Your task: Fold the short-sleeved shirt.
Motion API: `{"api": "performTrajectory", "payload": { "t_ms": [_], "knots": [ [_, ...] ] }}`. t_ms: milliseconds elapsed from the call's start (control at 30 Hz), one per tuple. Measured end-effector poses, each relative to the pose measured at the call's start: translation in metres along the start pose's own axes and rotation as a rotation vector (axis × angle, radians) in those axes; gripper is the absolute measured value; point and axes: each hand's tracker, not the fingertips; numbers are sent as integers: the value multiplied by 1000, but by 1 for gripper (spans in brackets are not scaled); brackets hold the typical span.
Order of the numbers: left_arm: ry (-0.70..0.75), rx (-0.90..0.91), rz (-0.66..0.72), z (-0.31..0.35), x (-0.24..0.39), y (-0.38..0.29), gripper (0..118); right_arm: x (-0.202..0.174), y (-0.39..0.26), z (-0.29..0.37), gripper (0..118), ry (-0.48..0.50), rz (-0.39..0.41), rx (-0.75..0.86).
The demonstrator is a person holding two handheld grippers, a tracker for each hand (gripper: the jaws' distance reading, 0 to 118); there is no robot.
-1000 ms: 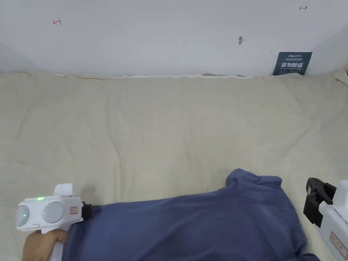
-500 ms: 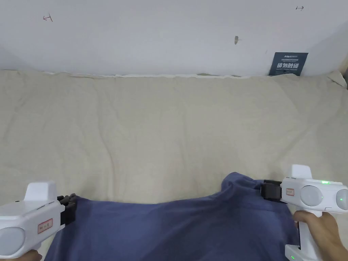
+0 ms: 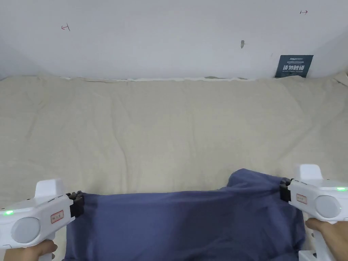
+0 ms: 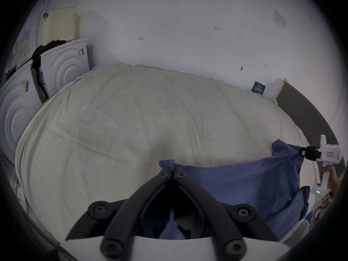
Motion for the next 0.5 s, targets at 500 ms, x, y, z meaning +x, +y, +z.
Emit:
{"api": "performTrajectory", "payload": {
  "t_ms": [500],
  "knots": [
    [32, -94, 49, 94, -18, -116, 2, 20, -132, 180, 1, 79, -66, 68]
  ]
}}
